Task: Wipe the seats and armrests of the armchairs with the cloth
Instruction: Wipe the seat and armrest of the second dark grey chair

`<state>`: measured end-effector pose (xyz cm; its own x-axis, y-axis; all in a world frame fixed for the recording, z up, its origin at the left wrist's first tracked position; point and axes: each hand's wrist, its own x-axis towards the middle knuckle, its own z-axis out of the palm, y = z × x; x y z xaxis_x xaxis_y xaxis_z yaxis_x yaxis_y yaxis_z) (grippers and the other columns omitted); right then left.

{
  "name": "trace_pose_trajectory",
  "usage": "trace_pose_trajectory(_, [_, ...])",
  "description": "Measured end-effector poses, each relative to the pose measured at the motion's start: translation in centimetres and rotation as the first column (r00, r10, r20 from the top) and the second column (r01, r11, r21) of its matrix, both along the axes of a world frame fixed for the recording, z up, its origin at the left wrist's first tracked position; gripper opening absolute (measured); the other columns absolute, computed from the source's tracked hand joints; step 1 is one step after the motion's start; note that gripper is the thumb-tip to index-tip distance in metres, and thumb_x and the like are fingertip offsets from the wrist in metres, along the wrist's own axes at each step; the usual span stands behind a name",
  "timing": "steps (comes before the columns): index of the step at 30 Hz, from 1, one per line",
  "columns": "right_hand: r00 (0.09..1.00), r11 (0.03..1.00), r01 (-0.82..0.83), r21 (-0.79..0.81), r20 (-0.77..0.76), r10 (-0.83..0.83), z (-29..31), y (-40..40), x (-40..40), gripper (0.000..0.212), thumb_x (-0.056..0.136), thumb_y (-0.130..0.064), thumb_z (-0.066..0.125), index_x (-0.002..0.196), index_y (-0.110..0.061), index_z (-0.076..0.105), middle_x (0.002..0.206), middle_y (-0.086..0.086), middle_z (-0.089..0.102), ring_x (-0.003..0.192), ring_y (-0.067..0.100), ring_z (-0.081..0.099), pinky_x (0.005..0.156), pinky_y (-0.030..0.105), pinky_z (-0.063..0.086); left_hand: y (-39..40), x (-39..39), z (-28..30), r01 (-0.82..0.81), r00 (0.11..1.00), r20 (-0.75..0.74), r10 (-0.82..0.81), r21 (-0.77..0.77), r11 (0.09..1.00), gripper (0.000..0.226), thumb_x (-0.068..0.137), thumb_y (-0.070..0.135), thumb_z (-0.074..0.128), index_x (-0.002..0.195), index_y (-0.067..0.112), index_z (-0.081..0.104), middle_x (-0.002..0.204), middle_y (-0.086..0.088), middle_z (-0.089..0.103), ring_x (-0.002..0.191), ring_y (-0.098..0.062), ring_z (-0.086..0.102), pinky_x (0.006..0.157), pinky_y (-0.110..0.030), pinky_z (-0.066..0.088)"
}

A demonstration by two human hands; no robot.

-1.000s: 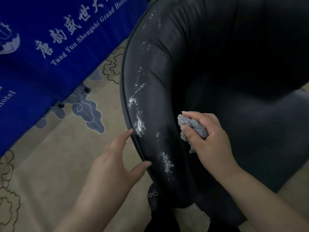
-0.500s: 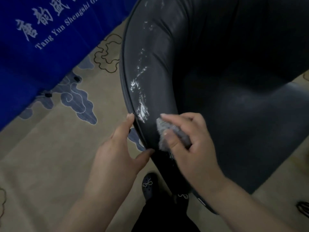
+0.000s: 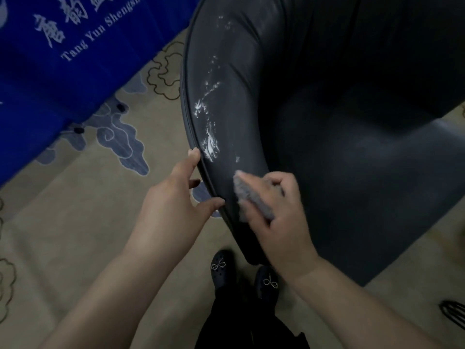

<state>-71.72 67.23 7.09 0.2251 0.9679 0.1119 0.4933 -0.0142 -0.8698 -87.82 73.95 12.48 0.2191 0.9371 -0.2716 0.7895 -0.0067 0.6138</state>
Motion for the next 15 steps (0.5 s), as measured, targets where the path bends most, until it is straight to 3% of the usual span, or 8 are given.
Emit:
trace_pose_trajectory(1, [0.997, 0.997, 0.066, -0.049, -0.031, -0.067, -0.4, 0.3, 0.9, 0.039, 0.091, -0.025, 0.061, 0.127, -0.036, 0.054, 0.111, 0.002, 0.04, 0.104, 0.02, 0.048, 0.098, 0.023, 0.041, 0.0, 0.0, 0.0, 0.003, 1.0, -0.002, -0.003, -0.001, 1.0, 0.089, 0.077, 0.034, 0.079, 0.148, 0.037, 0.027, 0.123, 0.03, 0.045, 0.109, 0.007, 0.051, 0.091, -0.026, 0.049])
trace_pose_trajectory(3, [0.976, 0.975, 0.168, -0.143, -0.115, -0.185, -0.8, 0.9, 2.5, 0.038, 0.092, -0.017, 0.061, 0.128, -0.03, 0.056, 0.11, 0.002, 0.04, 0.102, 0.009, 0.05, 0.095, 0.011, 0.038, 0.1, 0.0, -0.1, 0.013, 1.0, -0.006, -0.013, 0.001, 1.0, 0.089, 0.077, 0.034, 0.079, 0.149, 0.037, 0.026, 0.118, 0.034, 0.039, 0.106, 0.011, 0.048, 0.086, -0.02, 0.045])
trace_pose_trajectory(5, [0.975, 0.982, 0.161, -0.101, -0.14, -0.175, -0.3, 0.3, 2.0, 0.037, 0.092, -0.025, 0.06, 0.129, -0.028, 0.058, 0.11, 0.001, 0.04, 0.1, 0.0, 0.049, 0.089, 0.003, 0.036, 0.2, 0.1, -0.2, 0.012, 1.0, -0.007, -0.012, 0.009, 1.0, 0.089, 0.077, 0.033, 0.079, 0.149, 0.036, 0.026, 0.118, 0.034, 0.037, 0.104, 0.012, 0.047, 0.084, -0.018, 0.043])
trace_pose_trajectory(8, [0.997, 1.0, 0.011, -0.002, -0.083, -0.011, 0.1, -1.8, -0.3, 0.039, 0.087, -0.042, 0.059, 0.126, -0.038, 0.057, 0.11, -0.002, 0.039, 0.103, 0.011, 0.048, 0.092, 0.014, 0.04, 0.2, 0.1, -0.3, 0.001, 1.0, 0.001, -0.001, 0.013, 1.0, 0.089, 0.076, 0.031, 0.08, 0.149, 0.035, 0.028, 0.118, 0.036, 0.037, 0.095, 0.018, 0.046, 0.085, -0.018, 0.044])
trace_pose_trajectory(10, [0.996, 0.997, 0.053, -0.061, -0.064, -0.057, -0.3, -1.6, 0.7, 0.036, 0.087, -0.031, 0.065, 0.122, -0.038, 0.059, 0.109, 0.001, 0.04, 0.103, 0.019, 0.049, 0.096, 0.028, 0.044, 0.1, 0.0, -0.3, 0.002, 1.0, 0.01, -0.002, 0.005, 1.0, 0.089, 0.077, 0.032, 0.08, 0.148, 0.037, 0.027, 0.118, 0.036, 0.037, 0.095, 0.02, 0.046, 0.085, -0.018, 0.044])
trace_pose_trajectory(12, [0.98, 0.976, 0.159, -0.147, -0.099, -0.174, -0.5, -1.2, 2.3, 0.038, 0.087, -0.018, 0.068, 0.122, -0.031, 0.061, 0.108, 0.003, 0.041, 0.102, 0.014, 0.05, 0.097, 0.02, 0.042, 0.1, 0.0, -0.2, 0.006, 1.0, 0.019, -0.006, -0.001, 1.0, 0.089, 0.078, 0.033, 0.079, 0.148, 0.039, 0.026, 0.117, 0.034, 0.038, 0.103, 0.013, 0.048, 0.087, -0.021, 0.045])
trace_pose_trajectory(14, [0.975, 0.98, 0.172, -0.098, -0.124, -0.184, 0.0, -1.4, 2.3, 0.038, 0.087, -0.024, 0.067, 0.124, -0.031, 0.061, 0.107, 0.0, 0.041, 0.099, 0.004, 0.05, 0.091, 0.009, 0.039, 0.1, -0.1, -0.4, 0.011, 0.999, 0.033, -0.011, 0.004, 1.0, 0.088, 0.078, 0.033, 0.079, 0.148, 0.038, 0.026, 0.117, 0.037, 0.038, 0.104, 0.012, 0.048, 0.087, -0.021, 0.046])
trace_pose_trajectory(15, [0.986, 0.992, 0.112, -0.051, -0.118, -0.118, 0.3, -1.7, 1.6, 0.039, 0.086, -0.032, 0.066, 0.125, -0.033, 0.06, 0.108, -0.001, 0.041, 0.1, 0.005, 0.05, 0.091, 0.01, 0.04, 0.2, -0.1, -0.6, 0.008, 0.999, 0.044, -0.009, 0.005, 1.0, 0.088, 0.077, 0.032, 0.08, 0.148, 0.038, 0.027, 0.115, 0.04, 0.037, 0.101, 0.015, 0.048, 0.086, -0.02, 0.046])
